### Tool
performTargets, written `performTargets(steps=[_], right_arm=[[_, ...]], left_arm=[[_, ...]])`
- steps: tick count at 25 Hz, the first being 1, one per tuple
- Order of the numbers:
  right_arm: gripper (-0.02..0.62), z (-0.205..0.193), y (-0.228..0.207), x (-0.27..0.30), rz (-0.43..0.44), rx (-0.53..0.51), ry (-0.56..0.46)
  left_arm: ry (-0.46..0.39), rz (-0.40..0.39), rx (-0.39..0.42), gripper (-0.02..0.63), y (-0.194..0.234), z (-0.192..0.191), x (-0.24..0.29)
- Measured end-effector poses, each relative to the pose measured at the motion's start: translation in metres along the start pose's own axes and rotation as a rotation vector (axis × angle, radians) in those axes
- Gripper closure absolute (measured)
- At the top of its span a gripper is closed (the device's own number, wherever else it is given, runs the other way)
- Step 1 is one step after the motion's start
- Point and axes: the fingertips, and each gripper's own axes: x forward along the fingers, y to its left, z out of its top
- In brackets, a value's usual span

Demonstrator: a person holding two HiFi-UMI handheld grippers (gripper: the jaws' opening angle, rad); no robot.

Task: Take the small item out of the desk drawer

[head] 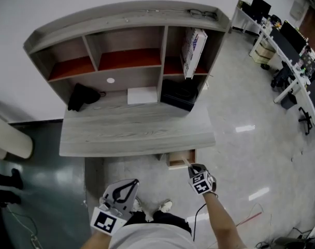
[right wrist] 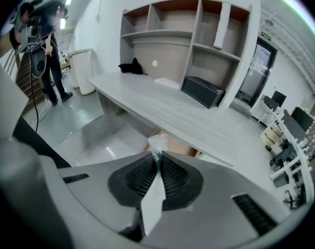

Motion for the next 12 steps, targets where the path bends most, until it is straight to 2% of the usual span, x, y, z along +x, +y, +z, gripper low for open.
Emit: performTargets(steps=[6, 12], right_arm=[[0.566, 0.026, -0.009, -0.039, -0.049, 0.166, -0.109], [0.566, 0.054, -0.019, -0.077, -0.103, 0.227, -0.201]], left_arm=[[-0.023, -0.032, 0.019, 0.591, 0.011, 0.013, 0.008], [-0.072, -0.053, 0.045, 0.591, 0.025, 0.032, 0.014]])
